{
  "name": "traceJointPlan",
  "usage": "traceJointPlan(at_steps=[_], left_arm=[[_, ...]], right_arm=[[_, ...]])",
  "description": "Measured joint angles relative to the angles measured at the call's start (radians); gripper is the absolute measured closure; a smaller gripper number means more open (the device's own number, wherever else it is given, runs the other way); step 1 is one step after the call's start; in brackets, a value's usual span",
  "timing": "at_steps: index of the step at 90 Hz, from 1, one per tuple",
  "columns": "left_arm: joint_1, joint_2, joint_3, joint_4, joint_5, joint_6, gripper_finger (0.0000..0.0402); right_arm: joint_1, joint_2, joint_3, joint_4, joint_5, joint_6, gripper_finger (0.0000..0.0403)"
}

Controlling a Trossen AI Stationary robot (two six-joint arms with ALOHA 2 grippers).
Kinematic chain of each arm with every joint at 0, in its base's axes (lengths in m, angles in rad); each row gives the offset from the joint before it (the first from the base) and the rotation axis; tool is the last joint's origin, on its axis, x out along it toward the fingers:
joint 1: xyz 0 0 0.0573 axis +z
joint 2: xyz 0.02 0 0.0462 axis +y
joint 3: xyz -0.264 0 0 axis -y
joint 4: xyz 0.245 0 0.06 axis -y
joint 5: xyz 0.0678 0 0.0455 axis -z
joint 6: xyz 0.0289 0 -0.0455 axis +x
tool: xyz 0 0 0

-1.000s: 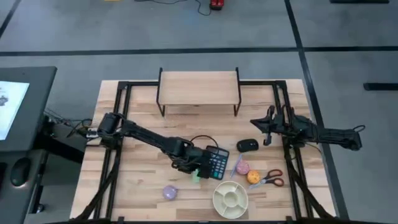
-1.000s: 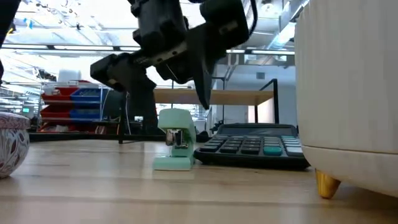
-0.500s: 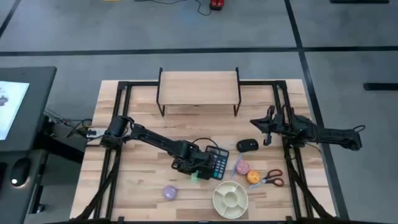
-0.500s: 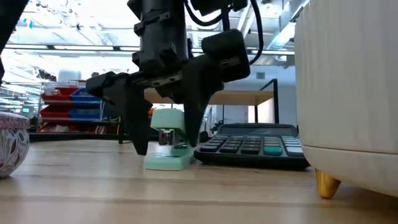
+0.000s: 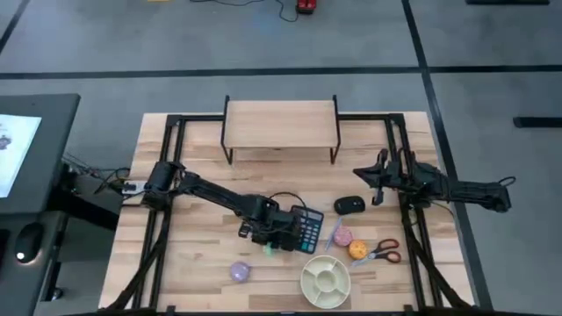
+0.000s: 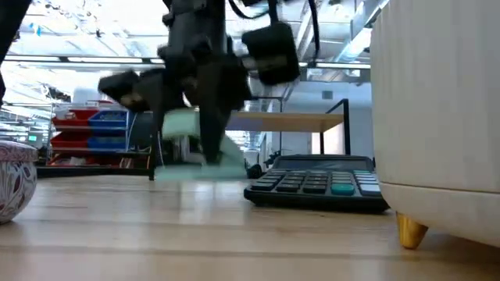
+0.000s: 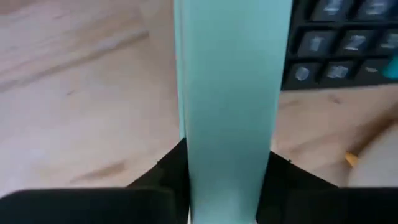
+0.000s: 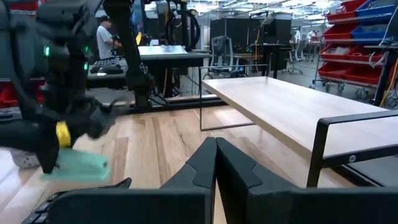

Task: Stock shelves
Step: Put the light blue stapler on the shelf

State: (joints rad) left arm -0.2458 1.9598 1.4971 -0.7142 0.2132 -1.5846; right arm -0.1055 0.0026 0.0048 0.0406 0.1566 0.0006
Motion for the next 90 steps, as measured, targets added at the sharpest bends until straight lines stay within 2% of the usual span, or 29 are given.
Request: traceJointPlan(at_steps=[24,39,48,59,71,90], left_arm=[[0.075,-0.274,0.000,-0.131,-0.138,-0.032,0.0308],[0.213,-0.437,0.000,-0.155,-0.285,0.065,0.0308],[0.323,-0.496,0.000,-0.181,-0.327,0.166,0.0308],[0.460,-0.513,0.045,-0.249,-0.338,0.315,0.0308],[0.594,-0.476,0.138,-0.366,-0.323,0.469,0.0308],[0.756,-0.391,0.218,-0.480,-0.194,0.637,0.0308]], right_arm=[[0.000,0.000,0.000,0.000,0.000,0.000,0.0403],[0.000,0.000,0.000,0.000,0.000,0.000,0.0403],[0.000,0.000,0.000,-0.001,0.000,0.000,0.0403],[0.000,0.000,0.000,-0.001,0.000,0.000,0.0403],[0.000,0.000,0.000,-0.001,0.000,0.000,0.0403],[0.000,0.000,0.000,-0.001,0.000,0.000,0.0403]])
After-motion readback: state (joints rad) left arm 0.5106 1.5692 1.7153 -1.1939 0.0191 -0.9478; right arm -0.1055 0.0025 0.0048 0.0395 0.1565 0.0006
